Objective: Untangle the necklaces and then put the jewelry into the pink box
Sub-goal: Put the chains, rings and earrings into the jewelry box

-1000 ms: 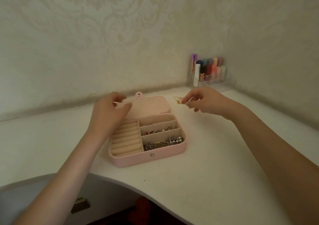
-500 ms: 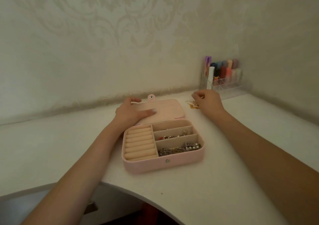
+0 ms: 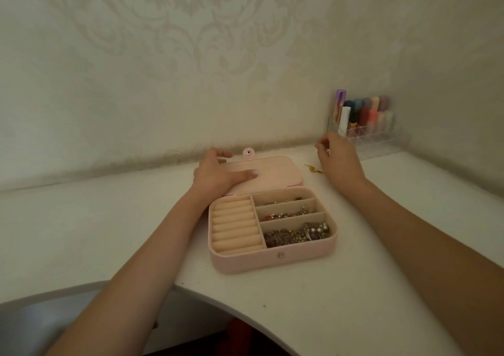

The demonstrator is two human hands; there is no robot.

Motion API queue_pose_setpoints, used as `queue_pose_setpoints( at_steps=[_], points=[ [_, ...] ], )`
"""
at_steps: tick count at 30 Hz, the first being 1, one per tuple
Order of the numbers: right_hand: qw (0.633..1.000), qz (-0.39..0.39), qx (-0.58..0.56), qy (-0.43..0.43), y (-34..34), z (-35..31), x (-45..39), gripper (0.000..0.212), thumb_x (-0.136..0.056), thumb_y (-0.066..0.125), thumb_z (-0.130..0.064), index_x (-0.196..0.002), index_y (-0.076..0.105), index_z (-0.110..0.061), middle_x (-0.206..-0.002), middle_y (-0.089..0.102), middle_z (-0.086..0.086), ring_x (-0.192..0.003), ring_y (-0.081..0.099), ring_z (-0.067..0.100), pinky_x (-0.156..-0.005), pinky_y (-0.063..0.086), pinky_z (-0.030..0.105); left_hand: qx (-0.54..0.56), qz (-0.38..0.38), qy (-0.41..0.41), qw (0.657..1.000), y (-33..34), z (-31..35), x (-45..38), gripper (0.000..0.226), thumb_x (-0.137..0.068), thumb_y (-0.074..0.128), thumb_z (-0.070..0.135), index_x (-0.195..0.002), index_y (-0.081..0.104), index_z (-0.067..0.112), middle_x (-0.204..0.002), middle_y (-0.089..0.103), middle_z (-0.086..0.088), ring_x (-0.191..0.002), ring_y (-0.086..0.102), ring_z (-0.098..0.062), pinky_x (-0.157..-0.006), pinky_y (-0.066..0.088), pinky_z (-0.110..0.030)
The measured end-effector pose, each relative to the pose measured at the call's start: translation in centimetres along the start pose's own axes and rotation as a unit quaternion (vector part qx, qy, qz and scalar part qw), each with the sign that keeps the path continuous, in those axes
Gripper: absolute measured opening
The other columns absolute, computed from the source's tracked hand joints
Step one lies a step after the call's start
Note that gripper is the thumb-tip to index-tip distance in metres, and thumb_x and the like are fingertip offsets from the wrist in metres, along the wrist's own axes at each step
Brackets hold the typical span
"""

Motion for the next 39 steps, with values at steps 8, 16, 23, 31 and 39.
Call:
queue_pose_setpoints(
  at_steps=[8,16,23,31,39],
  points=[
    [0.978,0.018,-0.206,0.02,-2.0,-3.9,0.7,0.009,-0.099,0.042,-0.012,-0.097,0.05,-0.008,-0.08,0.052,0.003,-0.062,0.055,0.01,-0.06,0.054,0.034,0.043,0.052,0.07,0.995,-0.8,1.8,1.1,0.067,-0.059,0.089,0.028,-0.105,0.043,0.017,-0.112,0.049,0.001,-0.104,0.047,-0.012,-0.08,0.032,-0.02],
    [0.937,-0.198,-0.288,-0.003,-1.2,-8.9,5.2,0.015,-0.098,0.048,-0.012,-0.087,0.057,-0.013,-0.063,0.056,0.002,-0.043,0.042,0.004,-0.042,0.037,0.017,0.015,0.138,0.105,0.985,-0.4,3.7,3.0,0.061,-0.056,0.089,0.036,-0.092,0.044,0.016,-0.107,0.046,-0.01,-0.107,0.041,-0.025,-0.083,0.031,-0.028],
    [0.915,-0.226,-0.334,-0.012,-2.8,-10.8,7.1,0.011,-0.097,0.05,-0.011,-0.092,0.058,-0.005,-0.062,0.056,0.003,-0.041,0.041,0.001,-0.04,0.035,0.015,0.029,0.168,0.249,0.953,-1.0,6.5,6.0,0.032,-0.08,0.058,0.043,-0.09,0.068,0.014,-0.106,0.064,-0.003,-0.111,0.054,-0.018,-0.096,0.034,-0.023],
    [0.91,-0.23,-0.343,-0.029,-2.2,-11.3,7.7,0.012,-0.096,0.052,-0.011,-0.084,0.053,-0.011,-0.048,0.052,-0.009,-0.041,0.038,0.008,-0.041,0.031,0.023,0.28,-0.093,0.173,0.94,1.1,7.3,9.2,0.044,-0.065,0.082,-0.002,-0.097,0.06,0.019,-0.091,0.074,-0.006,-0.087,0.07,-0.016,-0.08,0.055,-0.029],
    [0.924,-0.201,-0.321,-0.047,-2.5,-11.1,7.6,0.006,-0.095,0.052,-0.008,-0.091,0.055,-0.004,-0.057,0.06,-0.01,-0.046,0.047,0.006,-0.046,0.042,0.02,0.28,-0.015,0.143,0.949,0.0,6.3,8.9,0.023,-0.069,0.08,0.0,-0.082,0.066,0.012,-0.076,0.074,-0.008,-0.077,0.071,-0.02,-0.078,0.058,-0.037]
  ],
)
Point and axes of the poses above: each hand's wrist, its own x-axis away from the middle knuckle, its own y-axis out of the palm, z = x × y, the point moved 7 cm from there along -x, towards the middle knuckle
